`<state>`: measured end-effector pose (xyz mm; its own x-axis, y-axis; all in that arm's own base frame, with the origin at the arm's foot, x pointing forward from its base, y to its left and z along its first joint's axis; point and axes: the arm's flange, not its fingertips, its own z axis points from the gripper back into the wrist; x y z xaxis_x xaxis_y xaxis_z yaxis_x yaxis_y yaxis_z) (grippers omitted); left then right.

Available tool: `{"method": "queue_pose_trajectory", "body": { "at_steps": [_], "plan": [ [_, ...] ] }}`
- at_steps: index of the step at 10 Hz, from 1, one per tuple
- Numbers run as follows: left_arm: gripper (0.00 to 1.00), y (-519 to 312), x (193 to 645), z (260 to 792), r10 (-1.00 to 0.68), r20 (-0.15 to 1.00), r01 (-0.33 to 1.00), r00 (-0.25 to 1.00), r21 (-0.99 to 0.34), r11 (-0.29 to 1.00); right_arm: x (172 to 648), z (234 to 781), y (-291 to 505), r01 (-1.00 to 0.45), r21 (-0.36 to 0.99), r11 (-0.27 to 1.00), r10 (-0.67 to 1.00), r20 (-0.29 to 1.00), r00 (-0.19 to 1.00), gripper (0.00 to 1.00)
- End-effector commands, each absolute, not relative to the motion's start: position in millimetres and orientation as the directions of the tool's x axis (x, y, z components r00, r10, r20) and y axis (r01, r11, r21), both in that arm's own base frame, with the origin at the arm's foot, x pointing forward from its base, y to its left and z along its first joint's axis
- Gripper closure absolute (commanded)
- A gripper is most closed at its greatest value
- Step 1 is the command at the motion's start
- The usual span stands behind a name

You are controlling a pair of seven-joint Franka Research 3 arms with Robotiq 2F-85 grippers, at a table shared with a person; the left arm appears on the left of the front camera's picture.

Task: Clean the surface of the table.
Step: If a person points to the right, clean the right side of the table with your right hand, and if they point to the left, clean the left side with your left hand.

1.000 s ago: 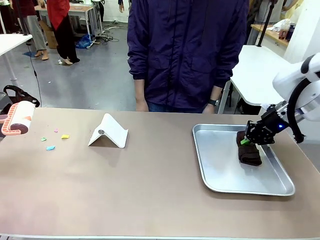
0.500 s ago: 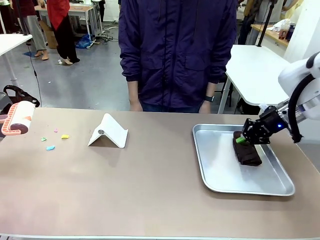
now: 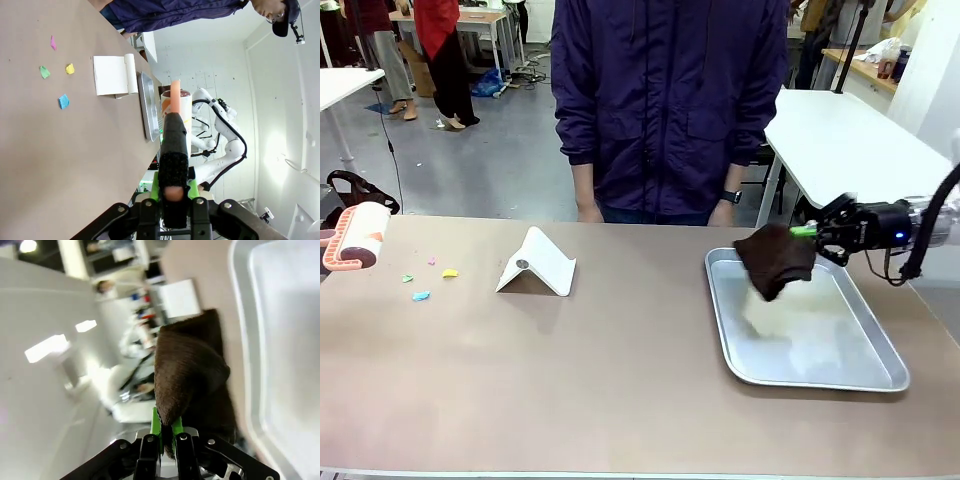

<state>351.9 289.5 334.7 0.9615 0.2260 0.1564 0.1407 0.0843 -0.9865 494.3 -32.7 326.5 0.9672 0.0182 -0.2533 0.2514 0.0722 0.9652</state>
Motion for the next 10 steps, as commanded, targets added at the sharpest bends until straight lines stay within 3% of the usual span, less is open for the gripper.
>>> {"method": "queue_pose_trajectory", "body": {
  "at_steps": [1,3,6,9,10],
  "plan": [
    [1.00,289,349,338,0.220,0.164,0.149,0.962,-0.985,0.083,502,328,-62,0.350,0.928,-0.127,0.091,-0.341,0.936,0.91],
    [1.00,289,349,338,0.220,0.164,0.149,0.962,-0.985,0.083,488,330,-102,0.335,0.918,-0.212,0.144,-0.309,0.940,0.91],
    [1.00,289,349,338,0.220,0.164,0.149,0.962,-0.985,0.083,456,326,-155,0.261,0.941,-0.215,-0.052,-0.278,0.959,0.91],
    [1.00,289,349,338,0.220,0.164,0.149,0.962,-0.985,0.083,433,321,-178,0.197,0.970,-0.141,-0.212,-0.224,0.951,0.91],
    [1.00,289,349,338,0.220,0.164,0.149,0.962,-0.985,0.083,447,317,-189,0.270,0.944,-0.189,-0.098,-0.291,0.952,0.91]
  ]
}}
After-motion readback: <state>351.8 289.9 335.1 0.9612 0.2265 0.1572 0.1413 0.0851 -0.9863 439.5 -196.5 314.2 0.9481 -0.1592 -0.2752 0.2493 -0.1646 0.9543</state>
